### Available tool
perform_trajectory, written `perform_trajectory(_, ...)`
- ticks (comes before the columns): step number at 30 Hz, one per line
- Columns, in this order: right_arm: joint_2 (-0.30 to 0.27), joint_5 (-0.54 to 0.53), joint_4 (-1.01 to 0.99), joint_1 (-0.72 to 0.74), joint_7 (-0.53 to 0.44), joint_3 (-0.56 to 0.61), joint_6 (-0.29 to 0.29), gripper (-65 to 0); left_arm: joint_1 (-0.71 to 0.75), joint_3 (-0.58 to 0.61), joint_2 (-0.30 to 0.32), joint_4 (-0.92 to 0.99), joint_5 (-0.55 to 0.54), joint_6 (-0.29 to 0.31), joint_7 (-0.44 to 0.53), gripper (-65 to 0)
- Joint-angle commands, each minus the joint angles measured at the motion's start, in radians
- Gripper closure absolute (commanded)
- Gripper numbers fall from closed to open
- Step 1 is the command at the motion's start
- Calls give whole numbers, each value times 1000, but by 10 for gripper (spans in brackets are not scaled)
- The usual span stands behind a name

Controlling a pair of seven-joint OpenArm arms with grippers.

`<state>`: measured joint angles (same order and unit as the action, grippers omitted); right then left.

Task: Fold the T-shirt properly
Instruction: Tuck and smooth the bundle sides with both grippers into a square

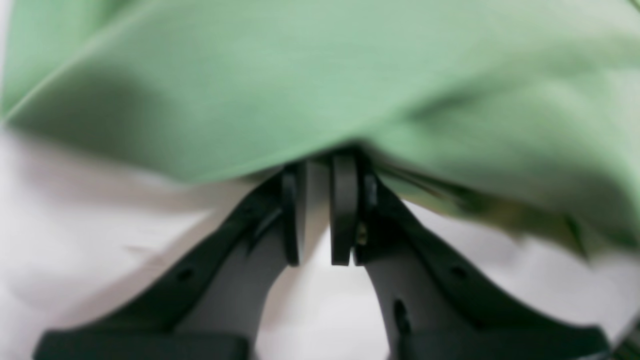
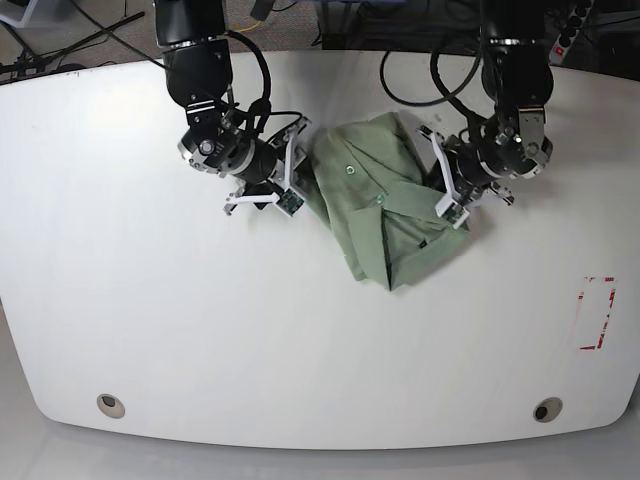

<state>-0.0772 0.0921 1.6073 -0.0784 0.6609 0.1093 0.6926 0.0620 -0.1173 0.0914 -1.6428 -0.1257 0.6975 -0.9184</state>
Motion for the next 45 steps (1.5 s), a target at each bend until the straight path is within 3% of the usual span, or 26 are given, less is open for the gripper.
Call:
perform_trajectory(1, 7, -7, 63, -22, -8, 0, 6, -217, -52, -12, 34, 36, 11, 1, 19, -63)
perform_trajectory(4, 27, -9, 75, -53, -8, 19, 6, -217, -95, -32, 41, 57, 28, 1, 19, -63)
perform_trajectory(11, 76, -7, 77, -96, 3, 119, 6, -217, -113, -48, 130, -9, 27, 1, 14, -63)
perform_trajectory(18, 72, -94, 199, -82, 109, 37, 6, -219, -8, -48, 146, -280, 25, 1, -37, -67)
perform_trajectory(20, 70, -139, 222, -51, 156, 0, 6, -219, 19, -43, 130, -342, 24, 1, -78, -68)
perform_trajectory(24, 32, -256, 232, 4, 244, -58, 6, -219, 65, -43, 32, -366, 24, 1, -135, -68)
perform_trajectory(28, -11, -391, 222, 35, 271, -73, 6, -219, 103, -42, -14, -363, 24, 1, -135, -69)
perform_trajectory(33, -14, -490, 222, 55, 319, -78, 6, -220, 141, -42, -91, -363, 22, 1, -135, -69)
perform_trajectory(37, -3, -504, 222, 87, 322, -73, 6, -222, 160, -40, -118, -362, 22, 1, -135, -69)
perform_trajectory(41, 50, -504, 221, 136, 323, -72, 6, -222, 189, -45, -115, -362, 21, 1, -135, -68)
perform_trajectory(45, 93, -504, 129, 194, 323, -41, 6, -220, 252, -48, -109, -365, -55, 1, -133, -65)
